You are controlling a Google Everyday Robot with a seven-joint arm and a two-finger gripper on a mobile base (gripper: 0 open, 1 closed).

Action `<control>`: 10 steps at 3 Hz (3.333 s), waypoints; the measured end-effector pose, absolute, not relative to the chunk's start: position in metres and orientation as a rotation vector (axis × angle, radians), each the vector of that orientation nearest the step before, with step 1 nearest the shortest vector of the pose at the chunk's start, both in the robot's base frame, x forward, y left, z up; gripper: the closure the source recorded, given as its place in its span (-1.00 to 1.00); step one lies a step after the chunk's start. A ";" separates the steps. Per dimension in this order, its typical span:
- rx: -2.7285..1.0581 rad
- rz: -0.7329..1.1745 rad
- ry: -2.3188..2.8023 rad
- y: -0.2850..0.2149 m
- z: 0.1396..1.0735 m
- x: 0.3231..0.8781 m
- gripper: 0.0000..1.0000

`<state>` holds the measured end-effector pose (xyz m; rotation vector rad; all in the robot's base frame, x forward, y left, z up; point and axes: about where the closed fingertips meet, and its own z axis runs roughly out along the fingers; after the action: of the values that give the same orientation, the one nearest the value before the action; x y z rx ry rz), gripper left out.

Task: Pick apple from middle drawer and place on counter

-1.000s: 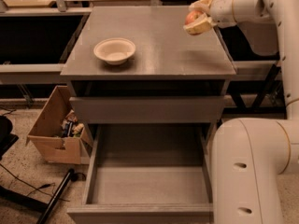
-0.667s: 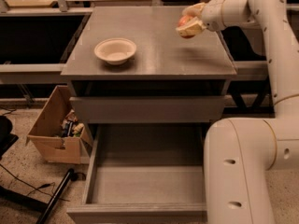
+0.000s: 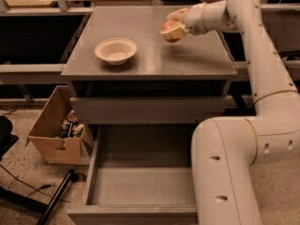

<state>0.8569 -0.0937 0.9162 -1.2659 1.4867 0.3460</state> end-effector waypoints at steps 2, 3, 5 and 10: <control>-1.324 0.470 1.587 -0.064 0.866 0.853 1.00; -1.324 0.470 1.587 -0.064 0.868 0.851 0.67; -1.324 0.469 1.587 -0.063 0.868 0.850 -0.28; -1.330 0.150 1.594 -0.144 0.998 0.796 -1.00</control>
Offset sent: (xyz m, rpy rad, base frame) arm 0.1675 -0.0136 -0.0757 -0.1359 0.4321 0.1630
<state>0.7964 -0.1444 0.9984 -1.3301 1.5943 0.1504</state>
